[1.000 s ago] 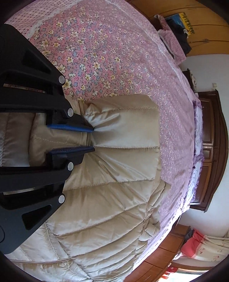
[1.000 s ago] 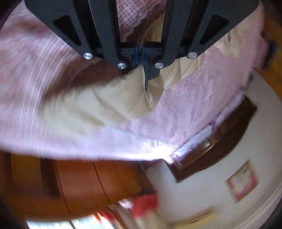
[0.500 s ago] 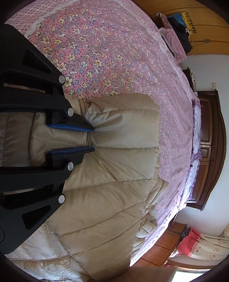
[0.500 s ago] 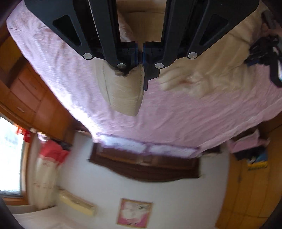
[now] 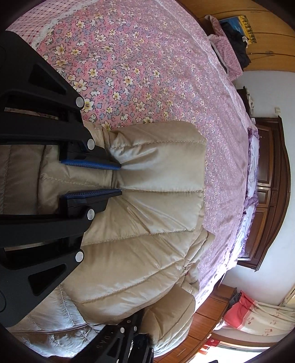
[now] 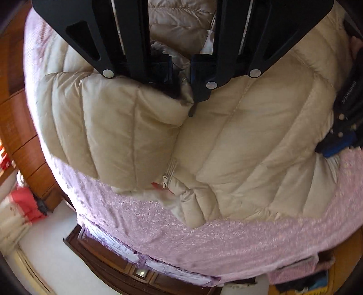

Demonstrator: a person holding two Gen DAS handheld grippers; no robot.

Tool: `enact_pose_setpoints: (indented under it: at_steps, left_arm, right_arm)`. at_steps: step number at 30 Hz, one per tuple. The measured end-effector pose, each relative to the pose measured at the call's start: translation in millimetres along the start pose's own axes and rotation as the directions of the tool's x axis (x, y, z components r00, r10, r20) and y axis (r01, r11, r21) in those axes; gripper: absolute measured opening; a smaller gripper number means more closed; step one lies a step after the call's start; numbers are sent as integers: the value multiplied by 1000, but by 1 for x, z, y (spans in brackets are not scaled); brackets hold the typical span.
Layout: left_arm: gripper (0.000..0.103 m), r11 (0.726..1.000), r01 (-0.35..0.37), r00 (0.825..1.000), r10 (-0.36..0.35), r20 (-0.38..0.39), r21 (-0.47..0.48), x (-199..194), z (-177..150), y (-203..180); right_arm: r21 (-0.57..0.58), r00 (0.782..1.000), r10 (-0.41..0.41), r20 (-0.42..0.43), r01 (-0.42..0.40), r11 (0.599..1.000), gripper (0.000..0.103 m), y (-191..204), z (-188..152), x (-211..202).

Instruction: Fold large clothes

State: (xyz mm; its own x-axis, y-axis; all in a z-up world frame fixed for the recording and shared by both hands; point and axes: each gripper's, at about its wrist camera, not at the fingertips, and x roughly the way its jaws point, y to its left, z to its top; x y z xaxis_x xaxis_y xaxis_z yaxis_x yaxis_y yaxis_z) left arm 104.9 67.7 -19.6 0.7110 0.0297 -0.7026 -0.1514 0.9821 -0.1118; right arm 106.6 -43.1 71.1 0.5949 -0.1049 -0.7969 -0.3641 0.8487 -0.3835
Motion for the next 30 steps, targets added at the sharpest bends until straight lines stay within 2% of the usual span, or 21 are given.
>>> enact_pose_setpoints:
  at_steps: [3, 5, 7, 10, 12, 13, 15, 16, 17, 19, 20, 21, 22, 24, 26, 28, 30]
  left_arm:
    - [18, 1000, 8, 1000, -8, -1, -8, 0, 0, 3]
    - [19, 1000, 21, 1000, -21, -2, -20, -1, 1, 7]
    - [20, 999, 38, 999, -38, 1, -33, -2, 1, 10]
    - [25, 997, 64, 998, -63, 9, -42, -5, 1, 13]
    - [31, 993, 104, 995, -103, 14, -58, -8, 2, 17]
    - [37, 991, 116, 993, -115, 10, -60, -9, 2, 17]
    - [48, 993, 116, 993, -116, 3, -29, -17, 6, 11]
    - [60, 992, 125, 992, -125, 16, -1, -24, 8, 7]
    - [65, 990, 137, 990, -139, 35, 40, -33, 9, 0]
    - [65, 983, 135, 988, -143, 62, 121, -48, 14, -19]
    - [66, 977, 139, 986, -152, 72, 159, -55, 17, -30]
    - [66, 971, 146, 983, -163, 80, 189, -61, 20, -40]
    - [66, 964, 155, 980, -178, 88, 218, -67, 23, -52]
    - [66, 942, 184, 973, -215, 86, 280, -78, 32, -82]
    - [66, 923, 184, 975, -215, 58, 337, -82, 39, -111]
    - [66, 895, 214, 970, -243, 24, 392, -84, 44, -140]
    - [66, 862, 233, 966, -258, -5, 450, -85, 44, -171]
  right_arm:
    - [35, 999, 44, 2, -44, 998, 26, 0, 0, -10]
    - [81, 991, 132, 23, -134, 988, 40, -8, -2, -20]
    - [117, 970, 243, 34, -245, 962, 79, -15, -4, -29]
    - [136, 938, 346, 25, -346, 928, 82, -24, -9, -43]
    - [172, 905, 425, 33, -424, 889, 82, -32, -21, -54]
    - [195, 888, 459, 44, -458, 868, 82, -39, -30, -60]
    - [211, 873, 480, 85, -487, 848, 82, -51, -47, -72]
    - [211, 874, 473, 113, -486, 848, 83, -58, -57, -78]
    - [213, 878, 459, 134, -478, 852, 84, -64, -65, -83]
    - [234, 909, 386, 155, -414, 880, 85, -75, -87, -86]
    - [234, 909, 386, 155, -414, 880, 85, -75, -87, -86]
    - [246, 922, 355, 156, -385, 890, 85, -77, -95, -85]
    - [261, 938, 305, 162, -339, 904, 85, -80, -105, -83]
    - [277, 957, 232, 174, -274, 921, 85, -81, -116, -81]
    - [310, 973, 121, 197, -179, 934, 85, -83, -126, -78]
    - [364, 975, -37, 220, -47, 930, 85, -85, -134, -77]
    - [418, 959, -136, 248, 21, 908, 85, -92, -138, -79]
